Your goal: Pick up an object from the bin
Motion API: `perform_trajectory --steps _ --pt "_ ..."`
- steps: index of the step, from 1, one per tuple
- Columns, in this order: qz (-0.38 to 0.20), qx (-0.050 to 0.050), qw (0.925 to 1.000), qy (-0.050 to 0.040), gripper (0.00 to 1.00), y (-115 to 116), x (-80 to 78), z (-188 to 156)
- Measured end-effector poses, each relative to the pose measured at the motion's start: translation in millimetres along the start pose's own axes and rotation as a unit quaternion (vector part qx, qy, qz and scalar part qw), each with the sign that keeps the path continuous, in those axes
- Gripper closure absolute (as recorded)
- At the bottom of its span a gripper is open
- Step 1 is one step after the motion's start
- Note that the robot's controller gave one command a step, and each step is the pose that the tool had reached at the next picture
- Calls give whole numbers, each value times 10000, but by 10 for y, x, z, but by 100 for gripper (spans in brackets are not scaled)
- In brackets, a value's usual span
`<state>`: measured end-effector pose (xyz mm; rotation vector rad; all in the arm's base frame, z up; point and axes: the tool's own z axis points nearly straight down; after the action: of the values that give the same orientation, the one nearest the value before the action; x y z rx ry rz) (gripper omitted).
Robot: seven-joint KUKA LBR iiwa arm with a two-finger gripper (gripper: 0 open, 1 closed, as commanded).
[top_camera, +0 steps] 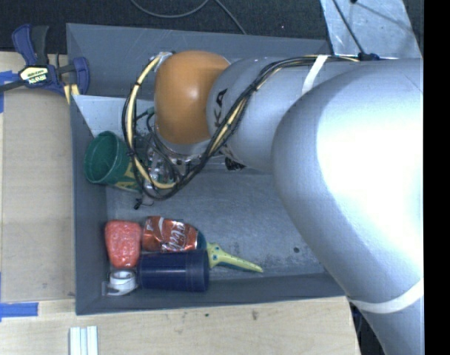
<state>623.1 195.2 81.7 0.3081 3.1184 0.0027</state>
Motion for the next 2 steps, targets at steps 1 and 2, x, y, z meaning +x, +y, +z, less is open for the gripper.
perform_trajectory --steps 1,2 --pt "299 -9 9996 -20 100 12 -13 14" --pt "300 -10 9995 -20 100 11 -13 14"
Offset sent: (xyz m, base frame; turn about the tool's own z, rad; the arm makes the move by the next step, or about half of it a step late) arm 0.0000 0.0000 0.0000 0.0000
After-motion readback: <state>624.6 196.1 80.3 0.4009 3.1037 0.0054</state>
